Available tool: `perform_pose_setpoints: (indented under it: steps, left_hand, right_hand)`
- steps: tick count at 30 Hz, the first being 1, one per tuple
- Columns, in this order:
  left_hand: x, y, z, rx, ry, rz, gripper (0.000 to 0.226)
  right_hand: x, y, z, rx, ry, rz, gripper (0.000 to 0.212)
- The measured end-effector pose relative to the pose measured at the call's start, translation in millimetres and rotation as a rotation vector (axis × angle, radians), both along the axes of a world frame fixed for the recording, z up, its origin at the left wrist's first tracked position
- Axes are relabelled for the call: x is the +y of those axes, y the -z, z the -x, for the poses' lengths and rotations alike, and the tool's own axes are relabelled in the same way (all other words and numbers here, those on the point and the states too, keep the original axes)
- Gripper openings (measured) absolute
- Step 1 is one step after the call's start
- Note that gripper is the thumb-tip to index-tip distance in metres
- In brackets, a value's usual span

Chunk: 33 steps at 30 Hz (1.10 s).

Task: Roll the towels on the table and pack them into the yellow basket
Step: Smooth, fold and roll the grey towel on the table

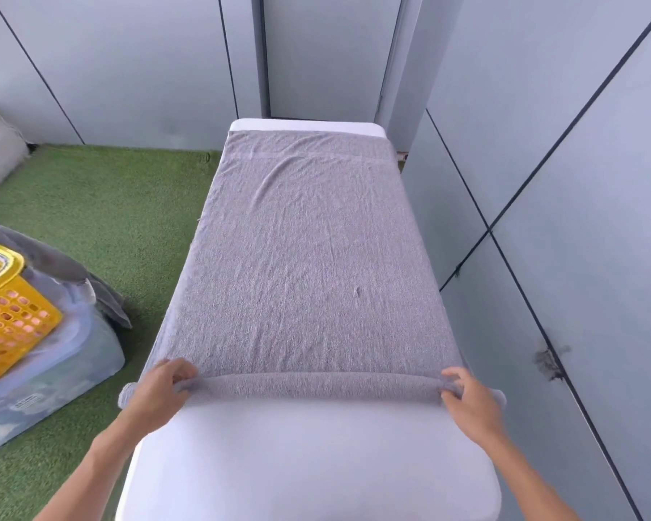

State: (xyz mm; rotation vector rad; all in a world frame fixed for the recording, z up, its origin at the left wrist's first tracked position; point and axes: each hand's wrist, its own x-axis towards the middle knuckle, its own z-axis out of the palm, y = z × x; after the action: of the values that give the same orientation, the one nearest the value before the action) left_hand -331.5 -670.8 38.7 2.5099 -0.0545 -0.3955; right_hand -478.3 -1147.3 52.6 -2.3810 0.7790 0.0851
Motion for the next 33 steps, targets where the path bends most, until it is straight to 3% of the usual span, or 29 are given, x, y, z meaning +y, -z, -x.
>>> perform_pose_setpoints:
  steps: [2, 4, 6, 8, 10, 13, 17, 20, 22, 23, 25, 26, 29, 31, 33]
  left_hand:
    - [-1.6, 2.0, 5.8, -0.203, 0.013, -0.092, 0.036]
    - [-4.9, 7.2, 21.6, -0.360, 0.067, -0.256, 0.026]
    - [-9.2, 15.5, 40.7, -0.435, 0.103, -0.302, 0.027]
    - [-8.7, 29.1, 54.0, -0.497, 0.176, -0.289, 0.034]
    - [-6.5, 41.7, 52.0, -0.524, 0.242, -0.303, 0.047]
    - [-8.6, 41.0, 34.0, -0.426, 0.207, -0.298, 0.056]
    - [-5.0, 16.6, 15.1, -0.234, 0.169, -0.383, 0.036]
    - [2.7, -2.8, 3.6, 0.116, 0.332, -0.456, 0.036]
    - [5.1, -8.3, -2.0, 0.286, 0.313, -0.335, 0.039]
    - [5.8, -6.8, -3.4, 0.288, 0.238, -0.207, 0.043]
    - [3.2, -4.8, 1.8, 0.134, 0.022, -0.025, 0.040]
    - [1.3, -4.9, 7.6, -0.024, -0.069, -0.035, 0.034]
    - [-4.1, -0.8, 32.3, -0.385, -0.043, -0.282, 0.014]
    - [-5.8, 10.2, 48.8, -0.440, 0.013, -0.247, 0.017]
    - [-1.8, 23.3, 56.4, -0.455, 0.083, -0.222, 0.034]
  right_hand:
    - [2.4, 2.4, -3.4, -0.116, 0.111, 0.018, 0.025]
    - [8.1, 11.7, 1.0, -0.167, 0.074, 0.223, 0.020]
    - [18.8, 19.0, 12.0, -0.167, -0.036, 0.424, 0.013]
    - [27.0, 22.3, 21.6, -0.134, -0.143, 0.578, 0.025]
    - [30.2, 21.4, 23.4, -0.045, -0.206, 0.595, 0.035]
    - [21.8, 30.0, 11.1, -0.018, -0.206, 0.542, 0.046]
    - [11.2, 23.1, 1.5, 0.096, -0.271, 0.427, 0.030]
    - [0.5, 8.4, 6.9, 0.200, -0.378, 0.241, 0.033]
    - [-5.3, -7.3, 4.4, 0.213, -0.324, 0.043, 0.036]
    - [-5.9, -12.4, 2.3, 0.182, -0.245, -0.044, 0.036]
    - [-5.5, -16.1, -1.9, 0.072, -0.066, -0.109, 0.032]
    - [-1.5, -17.0, -2.0, 0.010, -0.004, -0.078, 0.029]
    - [6.4, -0.9, 9.8, -0.072, -0.016, 0.300, 0.027]
    - [18.0, 10.8, 22.5, -0.057, -0.105, 0.551, 0.019]
    - [30.8, 20.3, 33.2, -0.072, -0.166, 0.615, 0.024]
